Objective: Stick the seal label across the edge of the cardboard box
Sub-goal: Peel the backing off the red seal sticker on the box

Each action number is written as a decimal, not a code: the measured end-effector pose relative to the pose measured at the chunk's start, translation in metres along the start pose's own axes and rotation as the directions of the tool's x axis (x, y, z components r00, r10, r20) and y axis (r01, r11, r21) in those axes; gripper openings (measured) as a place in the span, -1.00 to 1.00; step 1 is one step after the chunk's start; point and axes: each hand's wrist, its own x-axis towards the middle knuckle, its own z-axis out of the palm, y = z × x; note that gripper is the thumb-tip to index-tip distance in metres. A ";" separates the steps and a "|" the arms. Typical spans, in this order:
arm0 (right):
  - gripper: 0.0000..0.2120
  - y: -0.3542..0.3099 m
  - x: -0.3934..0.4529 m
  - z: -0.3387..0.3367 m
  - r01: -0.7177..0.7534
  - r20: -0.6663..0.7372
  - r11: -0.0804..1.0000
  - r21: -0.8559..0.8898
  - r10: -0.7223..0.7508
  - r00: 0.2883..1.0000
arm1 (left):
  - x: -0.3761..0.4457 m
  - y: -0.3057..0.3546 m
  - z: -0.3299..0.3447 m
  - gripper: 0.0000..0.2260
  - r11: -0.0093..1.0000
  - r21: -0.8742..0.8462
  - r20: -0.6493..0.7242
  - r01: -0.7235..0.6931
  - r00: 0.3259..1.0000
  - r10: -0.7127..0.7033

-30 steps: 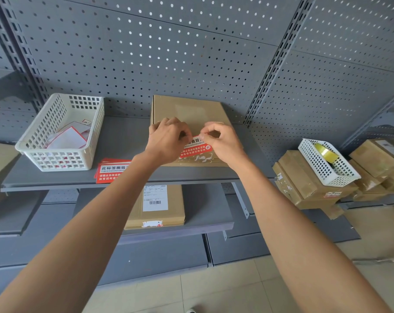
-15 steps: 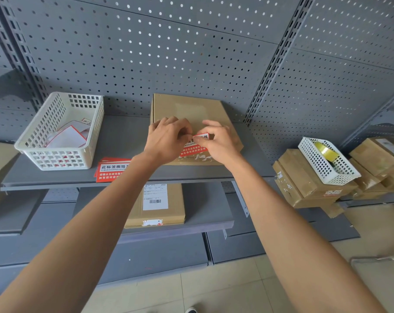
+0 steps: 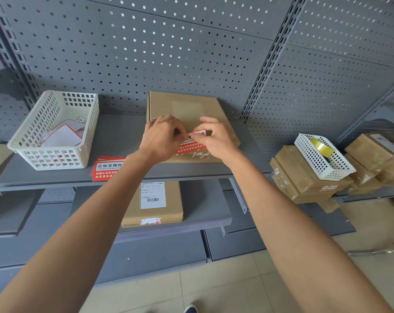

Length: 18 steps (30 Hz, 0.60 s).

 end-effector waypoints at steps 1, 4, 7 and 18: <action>-0.90 0.000 0.000 0.002 -0.001 0.017 1.000 0.027 0.001 1.000 | -0.001 -0.001 -0.001 -0.92 1.000 -0.014 -0.002 -0.010 1.000 0.010; -0.91 0.004 0.003 0.006 -0.016 0.035 0.997 0.079 0.013 0.999 | -0.004 -0.002 -0.005 -0.86 0.997 -0.062 0.010 -0.044 0.999 0.045; -0.91 0.006 0.005 0.007 -0.024 0.042 0.994 0.108 0.019 0.999 | -0.007 -0.008 -0.012 -0.91 0.985 -0.171 0.072 0.028 0.997 -0.016; -0.81 0.004 0.003 0.005 -0.024 0.028 0.993 0.114 0.021 0.999 | -0.011 -0.014 -0.013 -0.88 0.966 -0.255 0.087 0.037 0.996 -0.015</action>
